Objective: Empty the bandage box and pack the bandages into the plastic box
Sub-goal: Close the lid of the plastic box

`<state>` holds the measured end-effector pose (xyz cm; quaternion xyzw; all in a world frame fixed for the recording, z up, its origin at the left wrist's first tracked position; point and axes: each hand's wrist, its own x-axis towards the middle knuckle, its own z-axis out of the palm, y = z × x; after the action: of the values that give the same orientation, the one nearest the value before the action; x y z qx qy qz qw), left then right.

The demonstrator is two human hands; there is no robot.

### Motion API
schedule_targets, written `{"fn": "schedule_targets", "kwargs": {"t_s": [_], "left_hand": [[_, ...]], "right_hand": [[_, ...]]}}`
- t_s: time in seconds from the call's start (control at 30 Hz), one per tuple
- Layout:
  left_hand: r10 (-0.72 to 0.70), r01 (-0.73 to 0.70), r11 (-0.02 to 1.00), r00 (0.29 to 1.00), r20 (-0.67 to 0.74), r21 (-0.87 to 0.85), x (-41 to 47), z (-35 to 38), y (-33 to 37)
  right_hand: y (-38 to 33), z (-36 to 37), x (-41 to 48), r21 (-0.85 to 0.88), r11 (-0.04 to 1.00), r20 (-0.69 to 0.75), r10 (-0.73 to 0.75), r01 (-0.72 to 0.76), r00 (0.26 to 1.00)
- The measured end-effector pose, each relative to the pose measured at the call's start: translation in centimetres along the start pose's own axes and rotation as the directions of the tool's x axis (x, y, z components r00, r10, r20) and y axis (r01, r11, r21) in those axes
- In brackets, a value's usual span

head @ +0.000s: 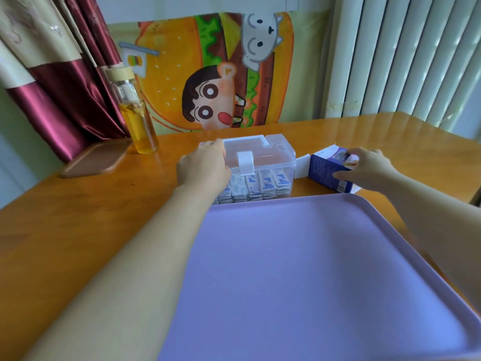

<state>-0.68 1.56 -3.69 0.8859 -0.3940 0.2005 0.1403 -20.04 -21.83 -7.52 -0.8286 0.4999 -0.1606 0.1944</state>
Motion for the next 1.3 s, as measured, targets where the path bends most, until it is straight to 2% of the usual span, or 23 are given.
{"fn": "schedule_targets", "kwargs": {"t_s": [0.1, 0.2, 0.27, 0.33, 0.43, 0.5, 0.57, 0.6, 0.67, 0.7, 0.73, 0.83, 0.9, 0.97, 1.1, 1.2, 1.3], "left_hand": [[0.009, -0.009, 1.000, 1.000, 0.020, 0.026, 0.0, -0.3, 0.3], [-0.005, 0.003, 1.000, 0.996, 0.095, 0.017, 0.3, -0.6, 0.3], [-0.005, 0.021, 0.992, 0.991, 0.131, -0.127, 0.2, -1.2, 0.2], [0.042, 0.002, 0.917, 0.994, 0.101, -0.399, -0.3, -2.3, 0.6], [0.028, 0.008, 0.689, 0.999, 0.038, -0.725, -1.4, -4.7, 1.3], [-0.052, 0.107, 0.369, 0.994, 0.094, -0.923, -2.3, -6.3, 1.4], [-0.085, 0.197, 0.039, 0.977, 0.194, -0.980, -3.6, -8.0, 0.8], [-0.076, 0.205, -0.060, 0.975, 0.209, -0.977, -4.4, -8.7, 0.2], [-0.025, 0.190, -0.145, 0.980, 0.195, -0.971, -6.2, -9.8, -1.3], [0.004, 0.178, -0.146, 0.984, 0.179, -0.973, -7.1, -10.1, -2.2], [0.036, 0.167, -0.100, 0.986, 0.164, -0.981, -8.1, -10.2, -3.2], [0.127, 0.184, 0.138, 0.971, 0.201, -0.973, -10.9, -11.0, -6.6], [0.169, 0.188, 0.287, 0.955, 0.242, -0.939, -12.9, -11.8, -8.5], [0.178, 0.180, 0.401, 0.946, 0.269, -0.898, -15.3, -12.8, -10.2], [0.124, 0.199, 0.507, 0.946, 0.299, -0.839, -19.0, -14.9, -12.7], [0.052, 0.242, 0.554, 0.945, 0.323, -0.797, -21.6, -16.4, -14.4], [-0.014, 0.218, 0.643, 0.962, 0.274, -0.734, -24.3, -18.3, -15.9]], "right_hand": [[-0.7, 0.0, -0.8, 0.071, 0.997, -0.085, -0.020, 0.026, 0.996], [-2.5, -0.7, -2.2, 0.199, 0.966, -0.308, -0.098, 0.165, 0.946], [-4.2, -1.5, -3.5, 0.254, 0.918, -0.455, -0.165, 0.305, 0.875], [-6.0, -2.4, -5.1, 0.269, 0.853, -0.572, -0.232, 0.447, 0.787], [-9.0, -3.3, -8.1, 0.243, 0.731, -0.648, -0.367, 0.638, 0.667], [-10.5, -3.4, -10.3, 0.216, 0.660, -0.637, -0.464, 0.719, 0.616], [-11.7, -3.1, -12.5, 0.241, 0.580, -0.592, -0.548, 0.778, 0.591], [-12.1, -2.8, -13.7, 0.274, 0.542, -0.560, -0.582, 0.795, 0.590], [-12.6, -2.2, -15.8, 0.335, 0.489, -0.489, -0.640, 0.805, 0.592], [-12.8, -1.8, -16.8, 0.346, 0.480, -0.455, -0.666, 0.806, 0.591], [-13.0, -1.4, -17.8, 0.349, 0.473, -0.424, -0.691, 0.809, 0.586], [-13.6, 0.0, -20.4, 0.357, 0.427, -0.339, -0.770, 0.831, 0.542], [-14.1, 0.9, -21.9, 0.416, 0.404, -0.280, -0.795, 0.815, 0.537], [-14.9, 2.1, -23.7, 0.475, 0.370, -0.229, -0.824, 0.798, 0.518], [-17.0, 4.2, -27.2, 0.505, 0.307, -0.203, -0.866, 0.806, 0.457], [-18.6, 6.0, -29.8, 0.534, 0.279, -0.222, -0.865, 0.798, 0.451], [-21.0, 7.8, -32.8, 0.535, 0.251, -0.270, -0.854, 0.807, 0.445]]}}
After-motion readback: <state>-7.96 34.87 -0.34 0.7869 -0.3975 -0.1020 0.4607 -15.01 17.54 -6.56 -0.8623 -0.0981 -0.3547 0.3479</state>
